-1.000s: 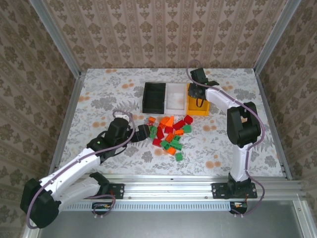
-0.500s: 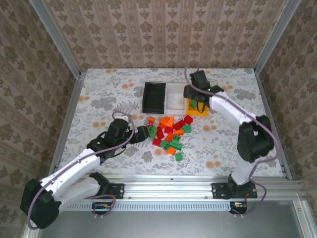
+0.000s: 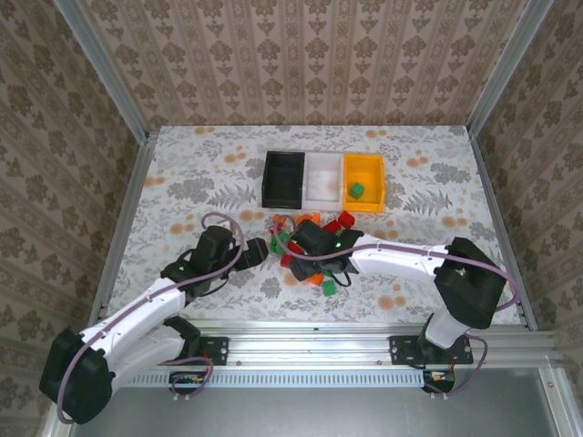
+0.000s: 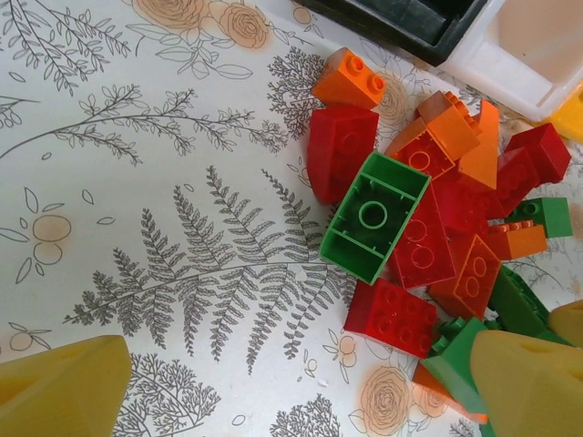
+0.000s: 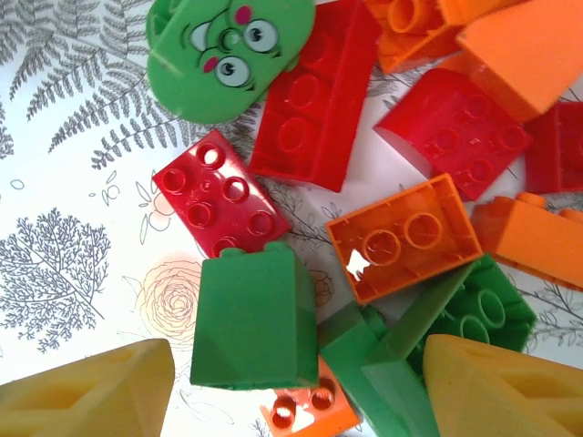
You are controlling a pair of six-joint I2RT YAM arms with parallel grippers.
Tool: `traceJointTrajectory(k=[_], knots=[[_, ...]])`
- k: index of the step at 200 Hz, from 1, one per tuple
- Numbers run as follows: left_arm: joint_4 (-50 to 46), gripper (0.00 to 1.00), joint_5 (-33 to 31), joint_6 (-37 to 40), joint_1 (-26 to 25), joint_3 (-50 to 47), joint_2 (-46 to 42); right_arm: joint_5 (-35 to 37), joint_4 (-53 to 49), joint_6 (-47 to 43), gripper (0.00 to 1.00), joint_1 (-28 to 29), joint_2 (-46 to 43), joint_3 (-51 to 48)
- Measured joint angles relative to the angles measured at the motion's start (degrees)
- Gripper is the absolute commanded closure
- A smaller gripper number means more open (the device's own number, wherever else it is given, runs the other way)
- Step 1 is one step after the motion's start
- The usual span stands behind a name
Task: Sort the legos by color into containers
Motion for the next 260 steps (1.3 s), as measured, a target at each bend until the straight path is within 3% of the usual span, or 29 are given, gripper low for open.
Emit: traceJointTrajectory(k=[53,116,237,260], knots=[[1.22,0.02,1.14,-0.83,0.0,-0.07,-0.57,3.02,-1.25,-4.31,0.4,1.92,5.99,4.79],[1.88,0.02,1.95,-1.05,0.0,-0.07,0.11,4.07,-1.81,-5.62,0.47,2.62,6.93,4.9],[4.11,0.03,3.23,-1.68,0.0,-2.23,1.2,2.08,-3.45,-0.9,0.35,4.33,8.2,2.73],[4.57,0.03,3.54,-1.7,0.0,-2.56,2.16,1.38,-3.78,-0.83,0.4,4.46,8.2,2.45]])
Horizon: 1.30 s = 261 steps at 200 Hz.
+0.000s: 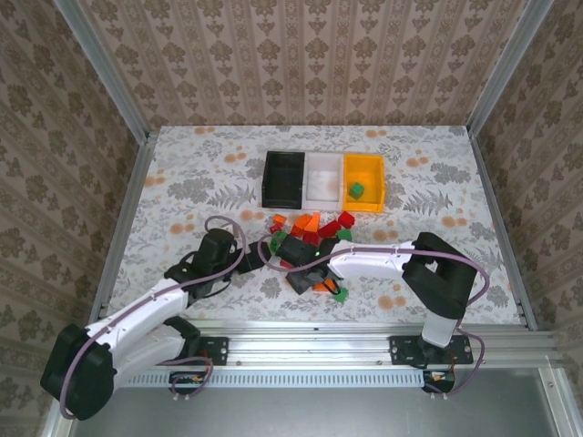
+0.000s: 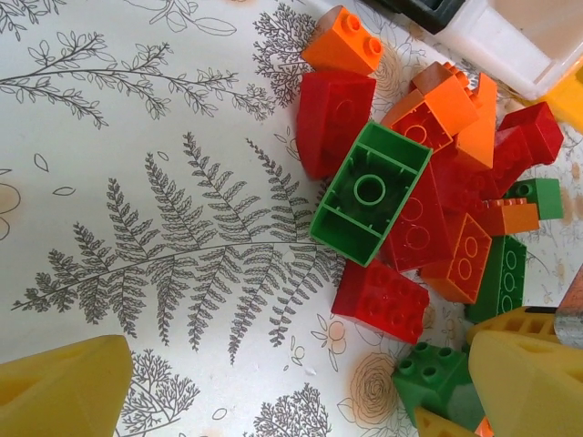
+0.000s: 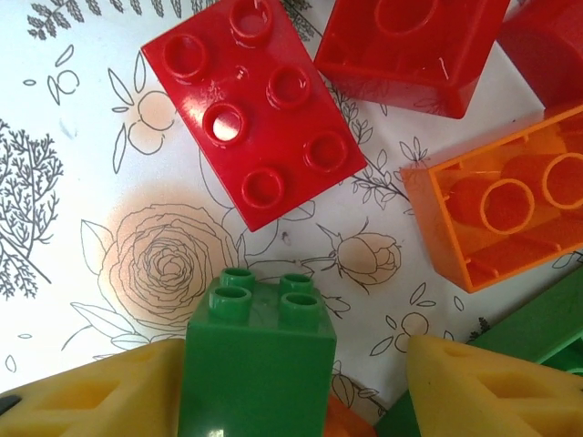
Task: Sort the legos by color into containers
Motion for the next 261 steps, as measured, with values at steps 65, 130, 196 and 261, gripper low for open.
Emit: traceJointTrajectory(k=[65,130,196,261], knots=[[0.11,0.03,0.15,0.02,0.0,0.0,0.31,-0.9,0.72,0.81,0.61,0.0,0.2,0.0],[0.22,0.05,0.0,0.0,-0.44,0.42,1.29,1.55,-1.27,1.38,0.66,0.09,-8.81,-0.52],[-0.85,0.08,-4.24,1.7,-8.7,12.74,12.37,4.46,1.68,-2.25,0.69,-23.56,-8.59,9.11],[-4.0,0.1,-5.99,6.62,-8.7,16.72,17.7,3.15,2.05,-4.57,0.5,-39.01,9.4,24.55]])
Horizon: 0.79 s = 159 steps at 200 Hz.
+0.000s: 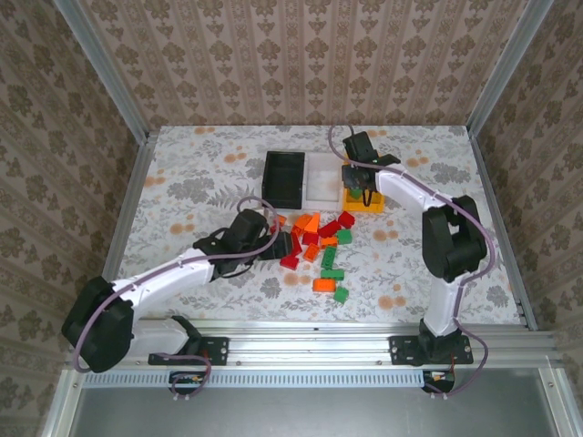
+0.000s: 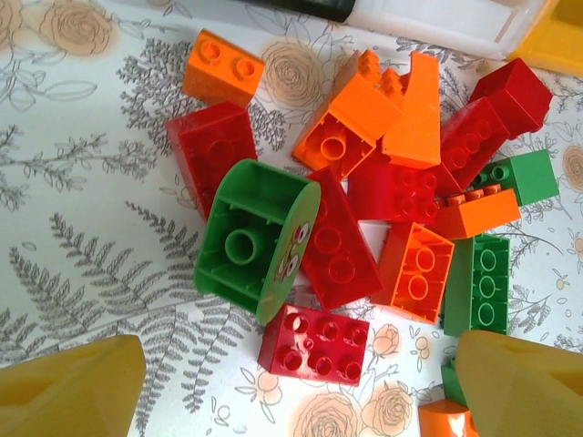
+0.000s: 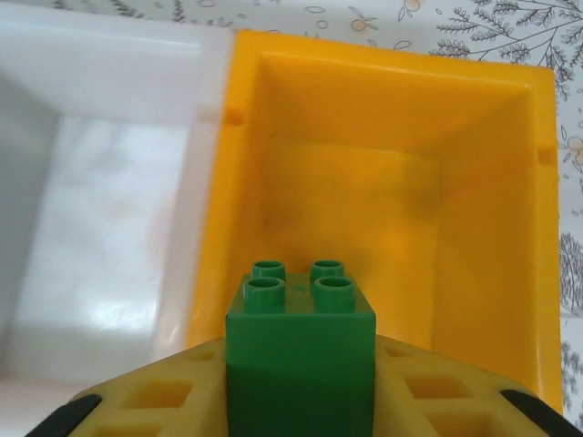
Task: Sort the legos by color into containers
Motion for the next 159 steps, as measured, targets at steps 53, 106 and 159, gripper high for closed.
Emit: traceJointTrajectory(k=[53,106,159], knots=[[0.0,0.16,0.15,3.04,0.07,1.62,4.63,-1.11,-0.96,-0.48,0.41,-1.29,3.58,5.22],[0.26,0.21,0.28,3.37,0.9,1.6,5.07,-0.15,0.83,1.7,0.52,6.29,-13.05,-10.1],[1.03,0.21,0.02,2.03,1.44,-1.68,0.9,-2.19,1.64,4.76,0.56,26.36,-17.86,-20.85]])
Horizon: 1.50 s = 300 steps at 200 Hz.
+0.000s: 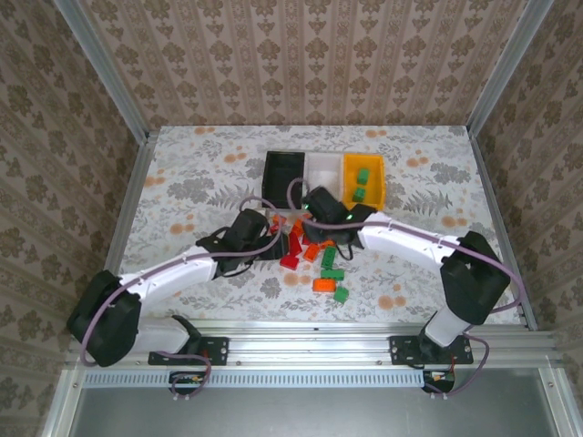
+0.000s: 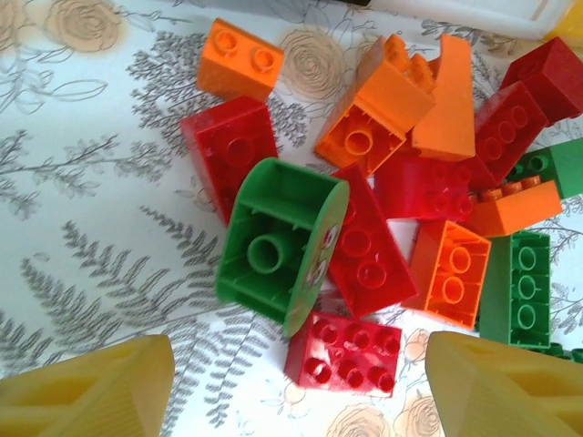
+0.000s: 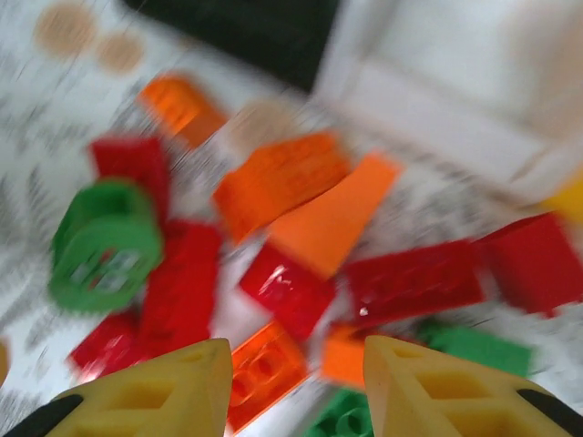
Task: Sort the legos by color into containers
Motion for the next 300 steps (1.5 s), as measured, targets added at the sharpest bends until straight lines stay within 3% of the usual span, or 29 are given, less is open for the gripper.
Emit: traceJointTrajectory(k=[45,86,156,235,300], knots=[[-0.61,0.16,-0.44,-4.09,6.25,-9.09,-12.96,-3.54,-1.14,-2.6,0.45,9.7,6.05,0.92],[-1.07,0.15,0.98,-6.08,9.2,-12.28,-18.32,-4.46,-1.79,-5.27,0.39,9.68,12.11,2.82],[-1.03,0.14,3.37,-6.69,9.9,-12.39,-18.69,-2.58,-2.16,-8.07,0.36,9.66,17.4,6.93],[-1.05,0.14,4.2,-6.69,9.99,-12.39,-18.73,-2.01,-0.09,-8.79,0.69,9.79,18.23,5.86],[-0.81,0.14,4.87,-6.69,10.25,-12.41,-18.27,-1.27,0.66,-6.67,0.73,11.04,7.23,-0.57]])
